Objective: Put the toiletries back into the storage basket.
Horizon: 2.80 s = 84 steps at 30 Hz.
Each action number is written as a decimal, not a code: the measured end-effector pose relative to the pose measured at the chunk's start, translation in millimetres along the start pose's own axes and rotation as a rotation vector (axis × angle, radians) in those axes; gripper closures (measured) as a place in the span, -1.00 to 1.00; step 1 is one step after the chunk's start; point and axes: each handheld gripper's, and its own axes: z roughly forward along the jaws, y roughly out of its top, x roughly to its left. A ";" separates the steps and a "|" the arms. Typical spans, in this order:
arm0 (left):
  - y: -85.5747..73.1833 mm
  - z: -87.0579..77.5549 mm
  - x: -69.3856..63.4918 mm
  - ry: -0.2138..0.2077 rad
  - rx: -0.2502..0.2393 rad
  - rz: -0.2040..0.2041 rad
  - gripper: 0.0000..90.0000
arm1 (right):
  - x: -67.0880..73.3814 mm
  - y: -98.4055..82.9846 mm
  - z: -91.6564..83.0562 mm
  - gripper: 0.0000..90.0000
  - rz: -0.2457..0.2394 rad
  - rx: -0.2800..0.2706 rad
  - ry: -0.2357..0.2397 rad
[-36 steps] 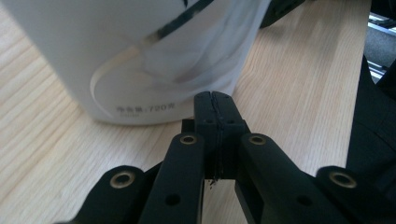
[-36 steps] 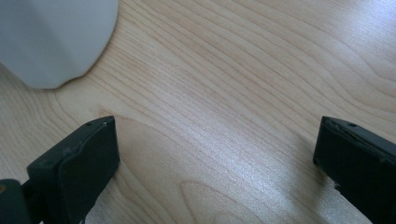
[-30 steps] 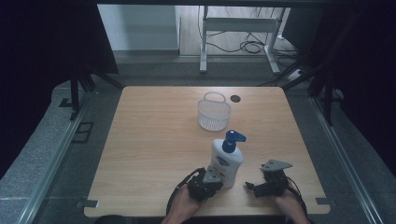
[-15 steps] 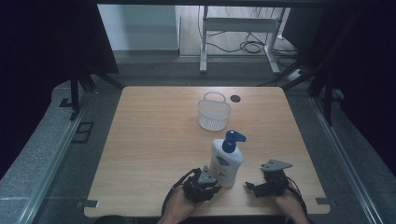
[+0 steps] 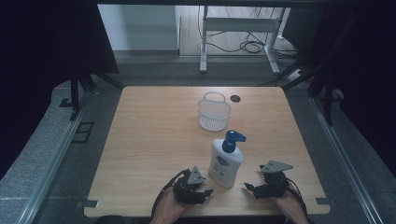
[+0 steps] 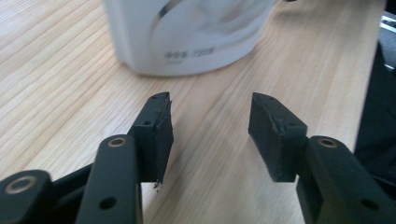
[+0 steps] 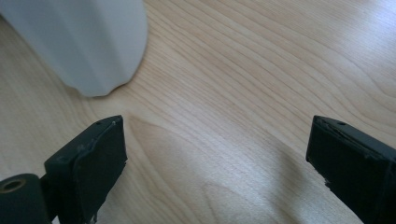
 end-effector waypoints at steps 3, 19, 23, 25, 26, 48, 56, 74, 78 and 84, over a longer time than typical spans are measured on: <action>-4.1 -5.0 5.4 0.027 -0.003 -0.011 -0.05 | 3.1 0.3 -3.3 -0.90 -0.004 -0.010 0.013; -22.0 -19.7 26.3 0.143 0.007 -0.075 -0.45 | 14.2 8.5 -18.4 -0.95 -0.043 -0.052 0.059; -24.5 -17.3 27.8 0.166 0.025 -0.076 -0.52 | 16.5 11.7 -20.7 -0.97 -0.044 -0.064 0.081; -25.4 -16.1 28.6 0.175 0.028 -0.079 -0.55 | 17.9 12.9 -20.9 -1.00 -0.047 -0.067 0.090; -26.1 -15.3 29.0 0.176 0.030 -0.081 -0.56 | 18.5 13.5 -21.1 -1.00 -0.051 -0.066 0.093; -28.5 -12.4 29.0 0.182 0.018 -0.080 -0.69 | 31.6 37.0 -32.9 -1.00 -0.034 -0.105 0.167; -28.4 -12.1 28.8 0.182 0.016 -0.083 -0.69 | 35.1 51.8 -35.0 -1.00 0.008 -0.143 0.197; -28.0 -12.0 28.7 0.184 0.020 -0.082 -0.70 | 38.2 87.8 -32.9 -0.81 0.048 -0.201 0.209; -28.0 -12.0 28.7 0.184 0.021 -0.082 -0.70 | 39.2 95.2 -31.1 -0.72 0.055 -0.207 0.215; -27.9 -12.0 28.6 0.184 0.022 -0.082 -0.70 | 41.9 104.6 -27.6 -0.70 0.061 -0.215 0.217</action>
